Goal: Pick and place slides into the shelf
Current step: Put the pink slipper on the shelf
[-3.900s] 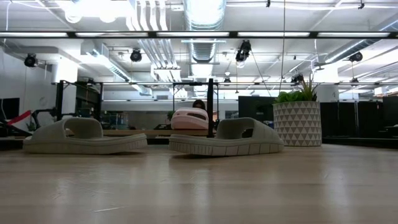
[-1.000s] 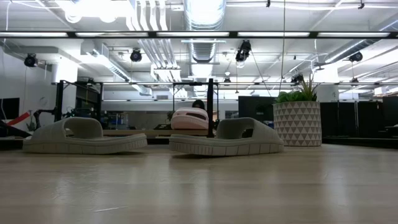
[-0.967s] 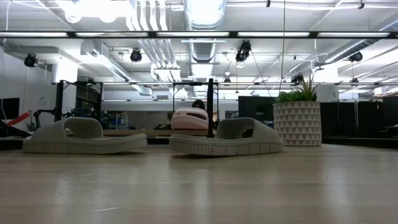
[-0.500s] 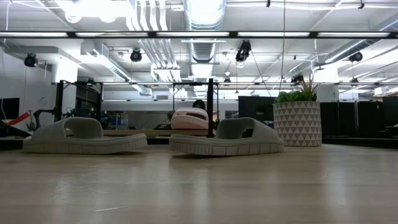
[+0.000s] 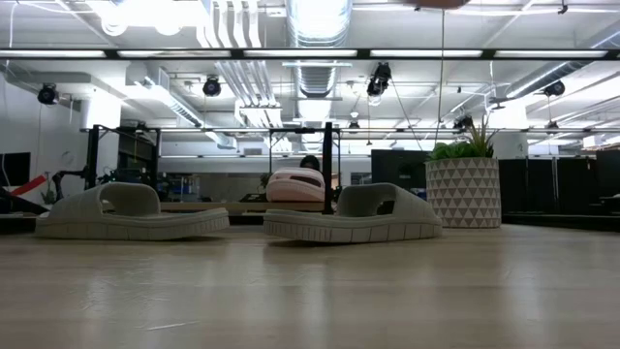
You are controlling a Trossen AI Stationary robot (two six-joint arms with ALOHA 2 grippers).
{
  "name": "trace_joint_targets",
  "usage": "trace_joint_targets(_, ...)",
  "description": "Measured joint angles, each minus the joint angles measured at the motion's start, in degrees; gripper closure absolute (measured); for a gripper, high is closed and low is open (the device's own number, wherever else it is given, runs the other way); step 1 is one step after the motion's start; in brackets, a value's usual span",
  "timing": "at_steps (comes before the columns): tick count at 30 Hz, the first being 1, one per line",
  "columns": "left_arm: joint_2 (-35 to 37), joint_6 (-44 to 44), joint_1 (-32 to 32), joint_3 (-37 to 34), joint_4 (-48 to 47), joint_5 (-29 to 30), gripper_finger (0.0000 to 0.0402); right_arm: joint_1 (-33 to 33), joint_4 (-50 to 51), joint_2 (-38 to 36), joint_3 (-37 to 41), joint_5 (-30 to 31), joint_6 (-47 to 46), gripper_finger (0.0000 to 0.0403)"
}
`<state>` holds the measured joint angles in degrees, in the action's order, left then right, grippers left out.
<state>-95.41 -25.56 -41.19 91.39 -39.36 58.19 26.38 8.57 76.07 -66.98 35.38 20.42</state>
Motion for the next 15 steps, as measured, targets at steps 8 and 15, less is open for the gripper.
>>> trace_joint_targets(8,1.7,19.5,1.1,0.0,-16.1,12.4,0.0387,0.0,0.3,-3.6,0.0,3.7,-9.2,0.0179)
trace_joint_targets(15,1.7,31.8,5.2,0.0,-25.6,14.5,0.0387,0.0,2.7,-4.4,0.0,3.7,-10.2,0.0179)
